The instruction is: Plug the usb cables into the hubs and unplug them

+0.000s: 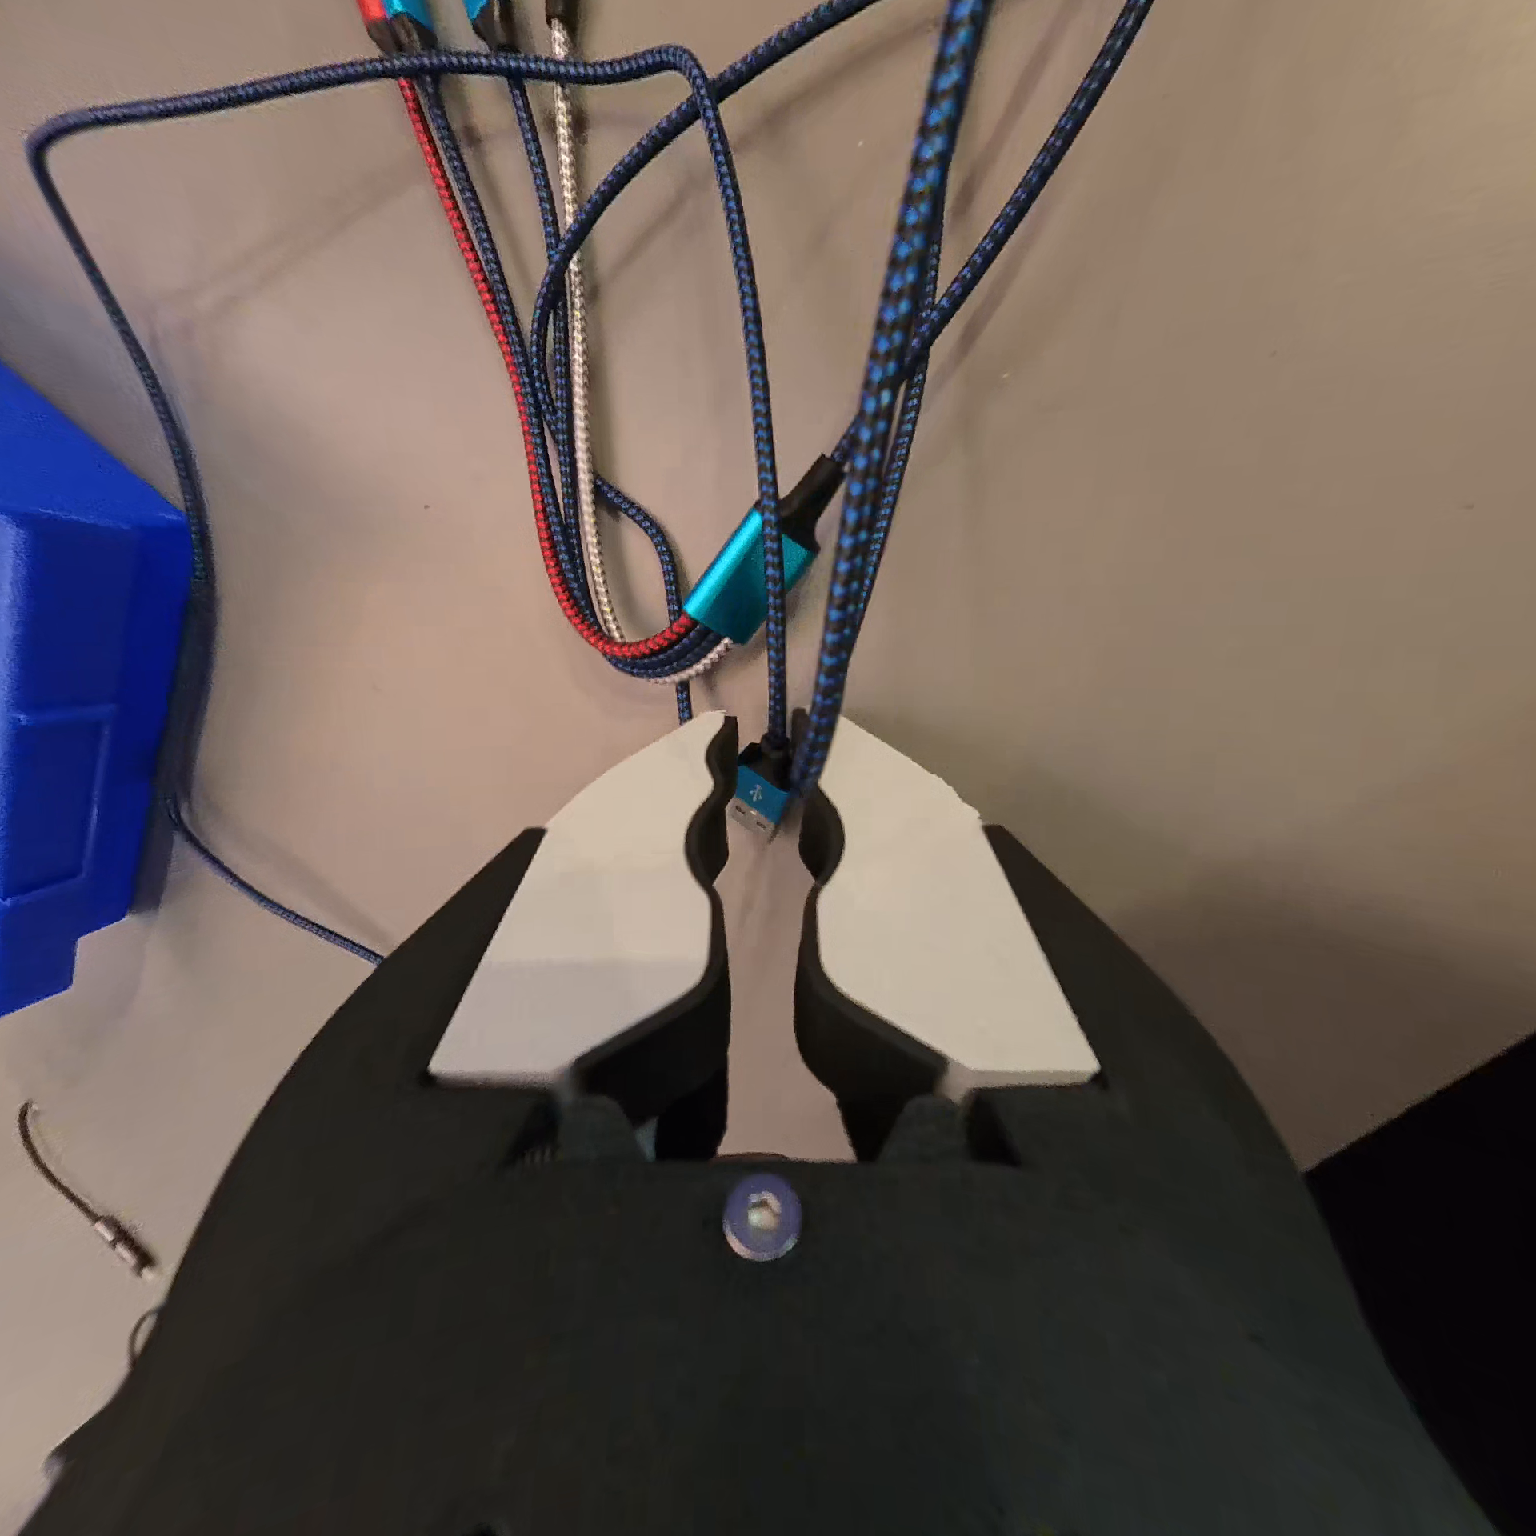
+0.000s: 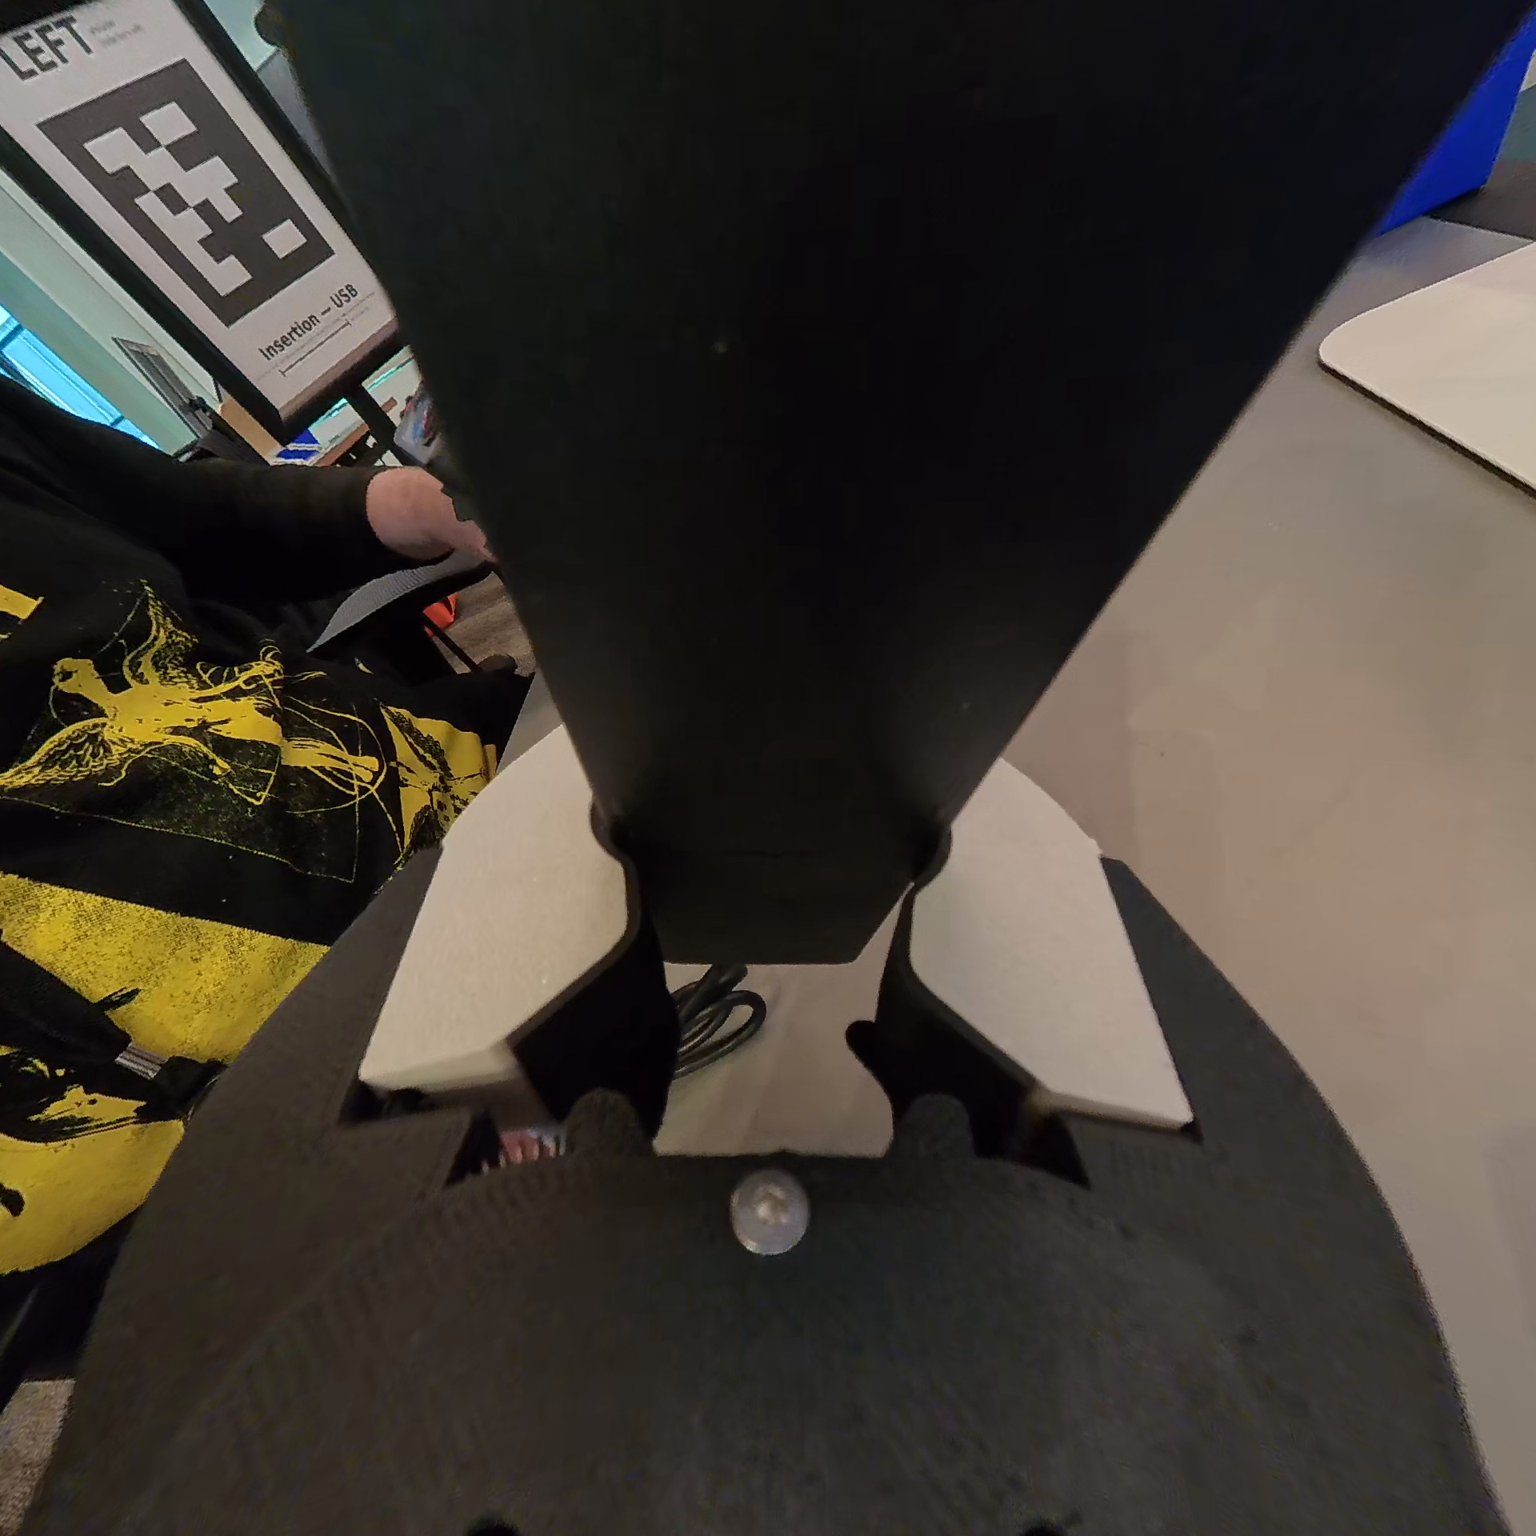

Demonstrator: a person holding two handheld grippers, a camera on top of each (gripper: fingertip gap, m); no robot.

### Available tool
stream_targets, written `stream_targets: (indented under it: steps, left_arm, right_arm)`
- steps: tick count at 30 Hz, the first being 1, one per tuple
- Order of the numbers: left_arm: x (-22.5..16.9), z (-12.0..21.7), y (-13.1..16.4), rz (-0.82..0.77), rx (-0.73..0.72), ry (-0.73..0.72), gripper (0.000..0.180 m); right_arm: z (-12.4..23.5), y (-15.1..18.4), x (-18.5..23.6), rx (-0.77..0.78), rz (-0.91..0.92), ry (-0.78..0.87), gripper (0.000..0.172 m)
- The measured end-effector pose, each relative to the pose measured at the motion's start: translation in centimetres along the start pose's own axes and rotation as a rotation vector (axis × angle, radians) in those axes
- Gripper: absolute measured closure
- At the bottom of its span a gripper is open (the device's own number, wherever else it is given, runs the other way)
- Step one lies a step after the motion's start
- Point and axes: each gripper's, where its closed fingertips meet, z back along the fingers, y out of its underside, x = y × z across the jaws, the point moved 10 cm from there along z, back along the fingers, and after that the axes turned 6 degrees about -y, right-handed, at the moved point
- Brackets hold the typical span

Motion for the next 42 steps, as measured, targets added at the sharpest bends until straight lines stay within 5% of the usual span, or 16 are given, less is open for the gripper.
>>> stream_targets:
  steps: [10,15,21,28,31,34,42]
  left_arm:
    - [4.9,4.2,-0.3,0.045,-0.087,-0.123,0.169]
    - [6.9,6.6,-5.2,0.198,-0.23,0.013,0.169]
    - [2.4,2.1,-13.1,0.072,-0.217,0.125,0.169]
    - [-1.6,-3.3,-19.3,0.054,-0.187,0.464,0.163]
    - [-1.8,-2.8,-20.3,-0.028,-0.218,0.534,0.137]
    - [-0.5,-1.3,-20.1,-0.096,-0.322,0.537,0.136]
    - [1.1,-0.6,-18.4,-0.88,-0.447,0.085,0.137]
  right_arm:
    - [0.0,0.0,0.0,-0.002,0.001,0.001,0.108]
    - [0.1,0.0,-0.1,-0.002,-0.001,0.002,0.108]
    - [0.9,-0.1,-0.1,-0.02,0.004,0.024,0.108]
    - [2.4,-0.1,-0.4,-0.051,0.0,0.064,0.108]
    - [2.9,-0.1,-0.4,-0.059,0.001,0.075,0.108]
    - [3.2,-0.2,-0.3,-0.066,0.007,0.082,0.108]
    - [2.9,0.0,-0.5,-0.054,0.004,0.082,0.108]
